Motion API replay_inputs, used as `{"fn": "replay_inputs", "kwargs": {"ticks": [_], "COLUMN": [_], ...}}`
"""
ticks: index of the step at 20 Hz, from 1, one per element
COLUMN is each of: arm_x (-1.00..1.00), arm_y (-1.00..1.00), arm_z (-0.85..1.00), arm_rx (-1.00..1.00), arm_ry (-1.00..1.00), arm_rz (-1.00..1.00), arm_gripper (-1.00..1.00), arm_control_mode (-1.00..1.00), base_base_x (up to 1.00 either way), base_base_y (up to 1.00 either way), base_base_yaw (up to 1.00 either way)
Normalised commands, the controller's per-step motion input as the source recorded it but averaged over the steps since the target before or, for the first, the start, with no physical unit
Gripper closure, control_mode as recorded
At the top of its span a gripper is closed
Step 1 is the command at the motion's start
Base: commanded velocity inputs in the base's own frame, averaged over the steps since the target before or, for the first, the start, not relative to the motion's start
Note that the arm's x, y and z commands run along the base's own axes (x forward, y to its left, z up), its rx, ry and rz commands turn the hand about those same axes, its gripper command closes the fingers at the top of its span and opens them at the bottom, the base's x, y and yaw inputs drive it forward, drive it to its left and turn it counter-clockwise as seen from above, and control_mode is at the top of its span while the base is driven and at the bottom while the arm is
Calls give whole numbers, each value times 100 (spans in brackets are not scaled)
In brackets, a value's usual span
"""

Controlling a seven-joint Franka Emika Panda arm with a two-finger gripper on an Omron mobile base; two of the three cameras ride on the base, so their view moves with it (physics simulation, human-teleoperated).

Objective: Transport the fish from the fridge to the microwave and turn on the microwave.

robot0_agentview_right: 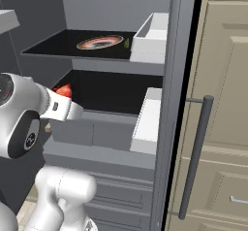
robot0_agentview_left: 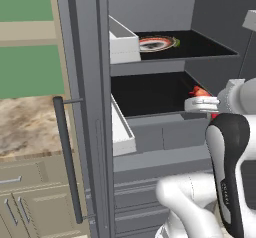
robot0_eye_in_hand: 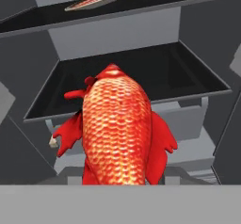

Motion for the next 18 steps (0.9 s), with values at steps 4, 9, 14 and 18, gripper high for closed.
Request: {"fn": "replay_inputs", "kwargs": {"ticks": [4, 9, 14, 18], "arm_x": [0, 0, 0, -5], "arm_y": [9, 0, 0, -10], "arm_z": [-19, -8, -1, 0], "arm_rx": [-3, 0, 0, 0], "arm_ry": [1, 0, 0, 0], "arm_rz": [0, 0, 0, 0], "arm_gripper": [100, 100, 100, 100], "arm_control_mode": [-100, -100, -100, -100], "base_base_x": [0, 0, 0, 0], "base_base_y": [0, 0, 0, 0], "base_base_yaw": [0, 0, 0, 0]}}
